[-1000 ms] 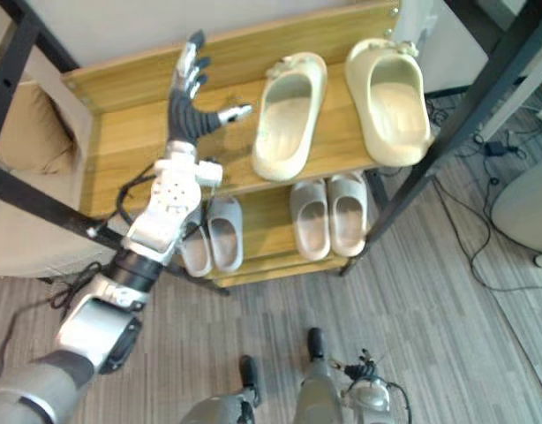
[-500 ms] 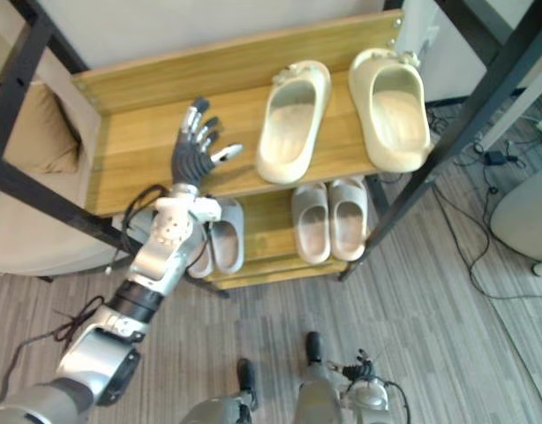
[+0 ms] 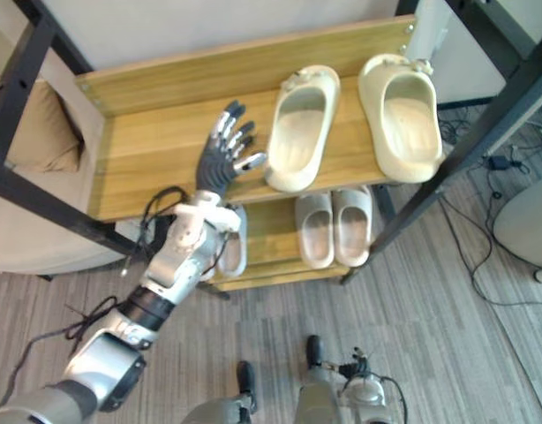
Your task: Organize the slippers on the shoe rack
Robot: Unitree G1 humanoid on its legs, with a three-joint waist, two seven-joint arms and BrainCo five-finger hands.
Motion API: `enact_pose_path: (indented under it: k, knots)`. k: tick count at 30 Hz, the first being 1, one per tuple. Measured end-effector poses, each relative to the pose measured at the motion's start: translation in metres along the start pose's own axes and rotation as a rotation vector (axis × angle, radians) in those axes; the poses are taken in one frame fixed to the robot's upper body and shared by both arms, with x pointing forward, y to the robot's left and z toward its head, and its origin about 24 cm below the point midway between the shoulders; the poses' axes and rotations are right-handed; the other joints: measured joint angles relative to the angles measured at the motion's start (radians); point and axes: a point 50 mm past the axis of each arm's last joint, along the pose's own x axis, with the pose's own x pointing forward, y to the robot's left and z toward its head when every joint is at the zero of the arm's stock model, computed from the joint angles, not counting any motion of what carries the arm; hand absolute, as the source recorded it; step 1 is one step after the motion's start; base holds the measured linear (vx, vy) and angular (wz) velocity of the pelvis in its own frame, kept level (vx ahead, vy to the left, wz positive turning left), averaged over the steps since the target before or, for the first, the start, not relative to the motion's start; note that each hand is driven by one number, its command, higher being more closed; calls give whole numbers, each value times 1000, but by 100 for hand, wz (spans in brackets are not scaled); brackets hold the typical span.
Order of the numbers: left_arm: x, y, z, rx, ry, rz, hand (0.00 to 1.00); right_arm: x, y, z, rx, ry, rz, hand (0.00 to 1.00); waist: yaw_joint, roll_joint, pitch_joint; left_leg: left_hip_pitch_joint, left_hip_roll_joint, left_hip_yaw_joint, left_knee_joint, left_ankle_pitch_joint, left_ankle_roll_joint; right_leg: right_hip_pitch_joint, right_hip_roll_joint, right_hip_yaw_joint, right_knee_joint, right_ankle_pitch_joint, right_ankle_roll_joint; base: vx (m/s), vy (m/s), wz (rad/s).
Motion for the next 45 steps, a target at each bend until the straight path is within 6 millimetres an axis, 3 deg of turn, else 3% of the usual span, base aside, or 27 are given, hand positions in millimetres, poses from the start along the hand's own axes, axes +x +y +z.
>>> enact_pose_path:
  k: [12,21,36,45]
  knots:
    - [-2,-28,-8,-36,31,-82,0,0,1,2,-32,-10,5,0,-8,0,0,1,2,3,1,-1,-1,-1,1,4,-6,0,0,0,0,0]
    - [2,-61,-9,-84,42,-173,0,0,1,2,-31,-10,4,0,-9,-2,-1,-7,1,5,1,0,0,-12,-2,23,1,0,1,0,0,-1]
    - [13,-59,-14,-33,70,-151,0,-2,7,-3,4,5,10,0,-8,-30,-20,-12,-3,18,5,1,2,-20,-4,39,1,7,4,5,1,-1]
    - [17,-41,-11,11,76,-112,0,-3,6,-6,24,19,5,0,-11,-27,-22,2,-2,2,3,2,2,-1,-4,14,1,7,3,2,-1,3]
